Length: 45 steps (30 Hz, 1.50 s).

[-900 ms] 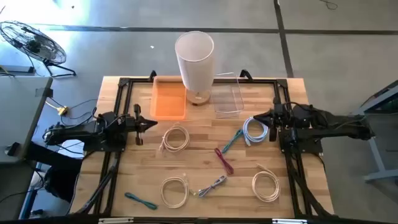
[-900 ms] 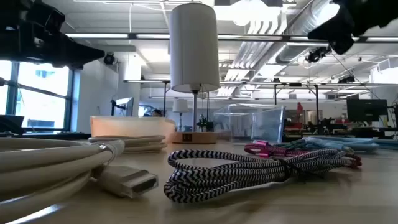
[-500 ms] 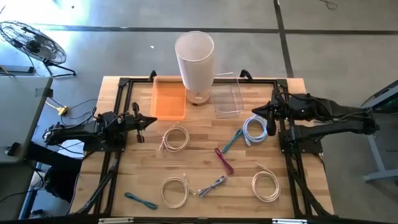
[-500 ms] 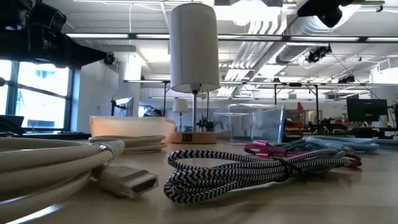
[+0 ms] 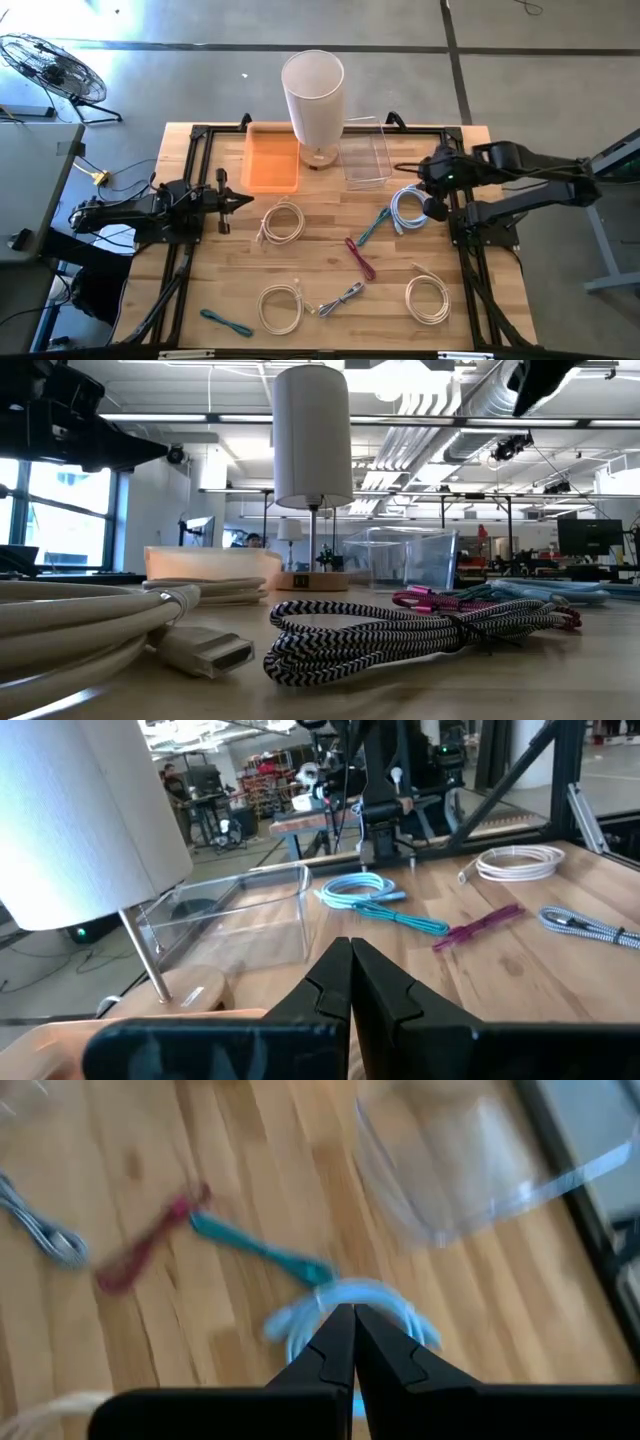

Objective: Pick & Place USB Port
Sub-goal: Put the blue HDMI cable into the orange bin

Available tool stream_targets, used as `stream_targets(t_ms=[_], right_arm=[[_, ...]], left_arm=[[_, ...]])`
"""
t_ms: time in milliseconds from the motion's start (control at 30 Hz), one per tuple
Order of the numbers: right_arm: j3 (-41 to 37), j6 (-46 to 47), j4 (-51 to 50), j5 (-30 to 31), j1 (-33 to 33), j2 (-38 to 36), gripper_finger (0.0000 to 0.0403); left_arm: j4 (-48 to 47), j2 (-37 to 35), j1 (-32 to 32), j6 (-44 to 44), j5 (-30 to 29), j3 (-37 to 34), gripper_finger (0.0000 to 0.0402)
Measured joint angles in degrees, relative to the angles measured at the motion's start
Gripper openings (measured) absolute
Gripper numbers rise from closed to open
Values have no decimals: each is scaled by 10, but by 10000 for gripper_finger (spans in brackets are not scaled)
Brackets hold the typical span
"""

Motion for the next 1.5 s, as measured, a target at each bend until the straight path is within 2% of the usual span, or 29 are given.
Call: stream_targets(t_ms=[133, 300, 500, 633, 767, 1033, 1200, 1367, 1500], right_arm=[[0, 43, -34, 0, 0, 25, 28], [0, 56, -35, -13, 0, 40, 91], [-7, 64, -33, -17, 0, 53, 177], [-59, 48, -28, -49, 0, 52, 208], [-144, 22, 21, -94, 0, 51, 214], [-320, -7, 235, -195, 0, 52, 213], [-376, -7, 278, -174, 0, 53, 210], [-371, 4, 286, -138, -3, 55, 209], [-371, 8, 285, -135, -3, 56, 209]], left_arm=[[0, 0, 0, 0, -2, 0, 0], [0, 0, 0, -4, -2, 0, 2], [0, 0, 0, -32, -2, 0, 32], [0, 0, 0, -33, -2, 0, 51], [-1, 0, 0, -30, 9, 0, 59], [-3, 0, 0, -30, 24, 0, 60], [-3, 0, 0, -30, 24, 0, 60], [-3, 0, 0, -28, 23, 0, 60], [-3, 0, 0, -28, 23, 0, 60]])
